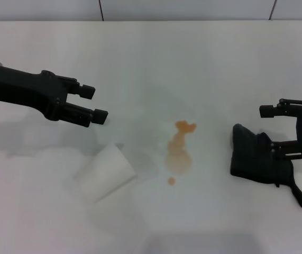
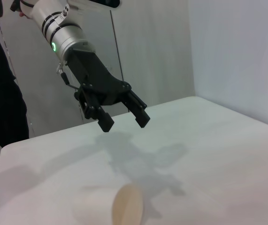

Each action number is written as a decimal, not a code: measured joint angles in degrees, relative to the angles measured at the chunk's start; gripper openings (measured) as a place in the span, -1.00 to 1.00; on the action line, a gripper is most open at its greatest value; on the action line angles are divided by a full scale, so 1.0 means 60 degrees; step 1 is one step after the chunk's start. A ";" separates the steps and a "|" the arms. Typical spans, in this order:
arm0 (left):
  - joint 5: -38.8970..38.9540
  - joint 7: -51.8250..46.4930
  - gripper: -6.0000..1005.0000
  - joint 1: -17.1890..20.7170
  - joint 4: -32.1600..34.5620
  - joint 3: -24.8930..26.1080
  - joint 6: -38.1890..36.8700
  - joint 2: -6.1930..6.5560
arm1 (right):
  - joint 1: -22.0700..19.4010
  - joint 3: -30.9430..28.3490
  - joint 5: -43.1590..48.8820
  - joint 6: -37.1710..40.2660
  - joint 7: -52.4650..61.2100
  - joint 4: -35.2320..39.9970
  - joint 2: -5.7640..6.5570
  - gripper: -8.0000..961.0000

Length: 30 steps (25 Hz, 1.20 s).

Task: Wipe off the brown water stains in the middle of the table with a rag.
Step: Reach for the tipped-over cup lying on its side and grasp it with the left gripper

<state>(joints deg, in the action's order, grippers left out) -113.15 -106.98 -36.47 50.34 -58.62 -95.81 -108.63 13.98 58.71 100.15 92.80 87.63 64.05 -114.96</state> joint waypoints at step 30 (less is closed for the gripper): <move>-0.2007 -0.2350 0.72 -0.1336 -0.0038 -0.0075 -0.0976 -0.0028 | 0.0012 0.0010 -0.0461 -0.0042 -0.0040 -0.0045 -0.0014 0.73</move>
<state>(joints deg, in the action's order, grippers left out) -125.19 -121.08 -44.49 50.11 -59.07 -101.67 -108.80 14.06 58.76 97.38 92.54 87.38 63.78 -115.05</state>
